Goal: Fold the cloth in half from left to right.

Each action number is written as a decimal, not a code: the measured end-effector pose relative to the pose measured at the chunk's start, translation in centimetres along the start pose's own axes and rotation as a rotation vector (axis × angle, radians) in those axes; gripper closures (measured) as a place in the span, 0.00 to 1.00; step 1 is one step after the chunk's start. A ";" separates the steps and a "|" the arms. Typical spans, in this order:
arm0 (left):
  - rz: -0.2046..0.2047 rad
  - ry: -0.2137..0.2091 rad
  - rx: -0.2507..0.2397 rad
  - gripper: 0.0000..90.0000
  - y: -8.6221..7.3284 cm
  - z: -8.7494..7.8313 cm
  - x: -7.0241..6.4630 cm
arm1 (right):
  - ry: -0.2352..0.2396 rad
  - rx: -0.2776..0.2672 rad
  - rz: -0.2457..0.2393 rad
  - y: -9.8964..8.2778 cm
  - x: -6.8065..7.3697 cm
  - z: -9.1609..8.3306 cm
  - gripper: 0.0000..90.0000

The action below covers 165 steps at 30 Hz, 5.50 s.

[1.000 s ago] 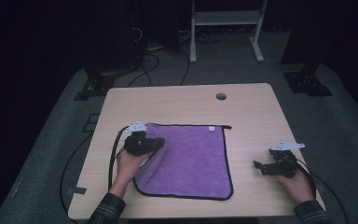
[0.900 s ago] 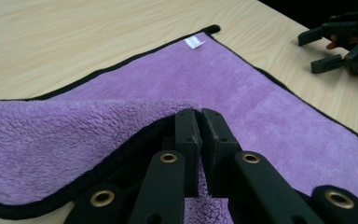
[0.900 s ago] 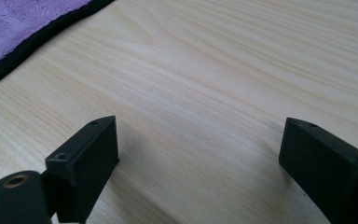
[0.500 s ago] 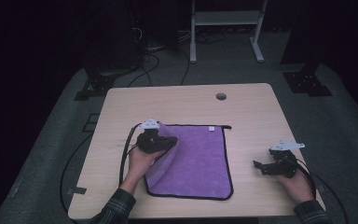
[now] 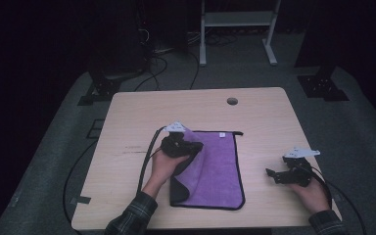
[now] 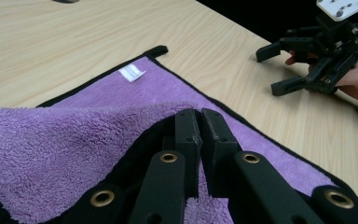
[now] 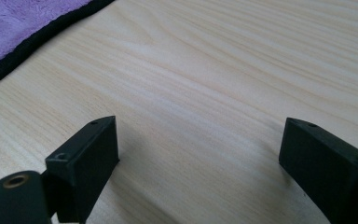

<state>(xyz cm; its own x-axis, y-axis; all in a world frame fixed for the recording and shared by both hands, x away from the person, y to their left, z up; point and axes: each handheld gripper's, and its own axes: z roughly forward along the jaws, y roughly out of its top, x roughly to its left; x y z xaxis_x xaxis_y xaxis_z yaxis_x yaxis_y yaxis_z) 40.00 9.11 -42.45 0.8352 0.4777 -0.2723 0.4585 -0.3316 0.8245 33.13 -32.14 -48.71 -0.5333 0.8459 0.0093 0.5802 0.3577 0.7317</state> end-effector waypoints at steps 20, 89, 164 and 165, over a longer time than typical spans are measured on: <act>0.013 -0.106 0.022 0.95 2.1 6.2 -1.7 | 0.000 0.000 0.002 0.0 0.0 0.0 0.12; 0.094 0.355 0.200 0.00 -10.9 -7.7 2.9 | -0.029 0.001 0.062 1.2 -0.2 -0.4 0.57; 0.095 0.352 0.207 0.00 -10.9 -7.9 3.1 | 0.236 0.011 -0.188 13.9 12.0 12.7 0.80; 0.095 0.352 0.207 0.00 -10.9 -7.9 3.1 | 0.235 0.009 -0.184 13.9 11.8 12.7 0.85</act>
<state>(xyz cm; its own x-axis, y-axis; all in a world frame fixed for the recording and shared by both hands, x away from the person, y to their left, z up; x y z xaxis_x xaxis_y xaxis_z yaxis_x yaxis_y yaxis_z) 35.24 20.63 -48.35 0.7386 0.6740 0.0160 0.4656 -0.5271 0.7109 42.70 -12.12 -47.12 -0.7572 0.6522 0.0355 0.4658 0.5010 0.7294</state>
